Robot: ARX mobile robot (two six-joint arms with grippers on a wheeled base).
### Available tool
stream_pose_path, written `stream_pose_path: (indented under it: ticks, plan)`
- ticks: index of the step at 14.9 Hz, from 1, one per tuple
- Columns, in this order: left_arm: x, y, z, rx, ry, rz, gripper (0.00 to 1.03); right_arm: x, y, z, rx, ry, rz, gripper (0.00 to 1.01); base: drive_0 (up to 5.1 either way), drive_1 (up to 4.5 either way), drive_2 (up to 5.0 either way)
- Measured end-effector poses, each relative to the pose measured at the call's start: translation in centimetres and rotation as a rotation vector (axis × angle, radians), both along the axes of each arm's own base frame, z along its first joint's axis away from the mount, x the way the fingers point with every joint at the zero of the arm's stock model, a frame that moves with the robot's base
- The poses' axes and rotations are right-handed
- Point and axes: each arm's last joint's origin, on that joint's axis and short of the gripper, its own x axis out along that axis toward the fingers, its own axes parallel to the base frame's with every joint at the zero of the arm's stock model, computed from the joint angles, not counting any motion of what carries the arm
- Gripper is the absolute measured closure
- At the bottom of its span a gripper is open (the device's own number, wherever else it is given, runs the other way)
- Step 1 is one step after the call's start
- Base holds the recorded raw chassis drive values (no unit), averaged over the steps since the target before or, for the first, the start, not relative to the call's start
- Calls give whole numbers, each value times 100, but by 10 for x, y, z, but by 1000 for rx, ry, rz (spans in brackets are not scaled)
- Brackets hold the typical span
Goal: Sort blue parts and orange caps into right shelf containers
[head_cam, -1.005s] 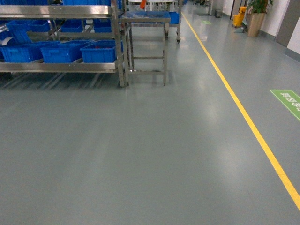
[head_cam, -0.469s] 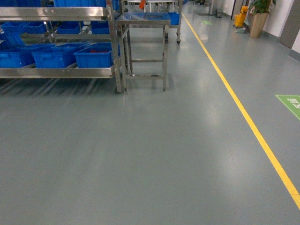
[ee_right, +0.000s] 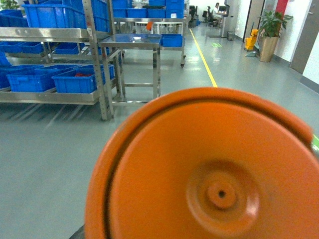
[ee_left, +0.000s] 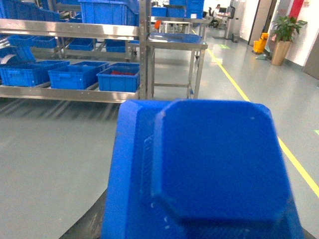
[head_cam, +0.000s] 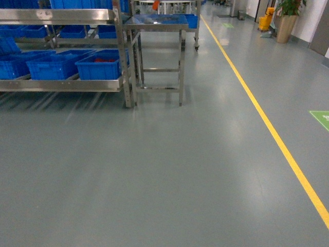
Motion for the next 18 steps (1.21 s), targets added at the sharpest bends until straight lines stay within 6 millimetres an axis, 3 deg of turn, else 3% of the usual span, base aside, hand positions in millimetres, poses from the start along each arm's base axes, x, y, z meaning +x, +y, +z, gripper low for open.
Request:
stream_pose_path:
  ticks: [18]
  plan:
    - [0,0,0,0,1,0,61,0,0,0,0,3,0,56,8,432,-417]
